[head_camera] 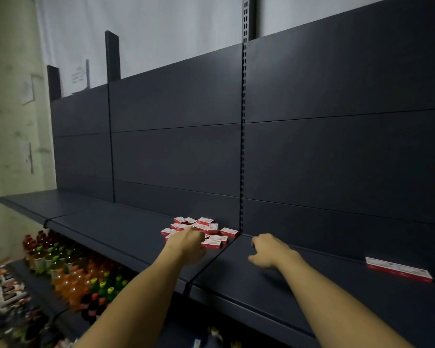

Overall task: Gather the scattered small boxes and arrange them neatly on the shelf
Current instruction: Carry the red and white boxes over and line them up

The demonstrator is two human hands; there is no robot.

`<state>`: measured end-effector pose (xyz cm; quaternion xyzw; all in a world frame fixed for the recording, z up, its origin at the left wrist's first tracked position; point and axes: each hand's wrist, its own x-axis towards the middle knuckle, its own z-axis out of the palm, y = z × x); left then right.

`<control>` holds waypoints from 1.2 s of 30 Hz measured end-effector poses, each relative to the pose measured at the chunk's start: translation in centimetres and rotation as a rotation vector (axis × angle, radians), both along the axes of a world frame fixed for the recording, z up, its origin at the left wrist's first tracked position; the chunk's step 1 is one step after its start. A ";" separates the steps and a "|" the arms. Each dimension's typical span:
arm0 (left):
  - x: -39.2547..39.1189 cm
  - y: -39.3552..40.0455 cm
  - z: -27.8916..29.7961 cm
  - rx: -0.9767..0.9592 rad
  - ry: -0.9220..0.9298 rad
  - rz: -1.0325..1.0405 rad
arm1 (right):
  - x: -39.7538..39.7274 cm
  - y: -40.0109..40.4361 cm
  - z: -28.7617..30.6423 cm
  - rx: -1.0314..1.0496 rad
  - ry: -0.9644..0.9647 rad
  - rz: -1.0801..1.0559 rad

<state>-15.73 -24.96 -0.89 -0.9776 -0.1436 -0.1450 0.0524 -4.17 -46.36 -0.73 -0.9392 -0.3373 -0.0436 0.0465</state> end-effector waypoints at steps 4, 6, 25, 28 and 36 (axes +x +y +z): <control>-0.6 3.3 -0.9 0.011 0.020 -0.019 | -0.6 3.0 -0.7 0.029 -0.002 -0.017; -0.6 4.6 -1.4 0.013 0.041 -0.024 | -0.9 4.2 -1.1 0.024 0.001 -0.019; 4.6 14.7 -2.2 0.045 0.066 -0.037 | 5.6 14.5 -2.1 0.100 0.001 -0.044; 6.3 16.2 -2.4 0.050 0.073 -0.013 | 7.9 15.9 -2.3 0.122 -0.010 -0.067; 10.1 20.2 -2.5 0.046 0.085 0.045 | 12.5 20.1 -2.8 0.200 -0.032 -0.104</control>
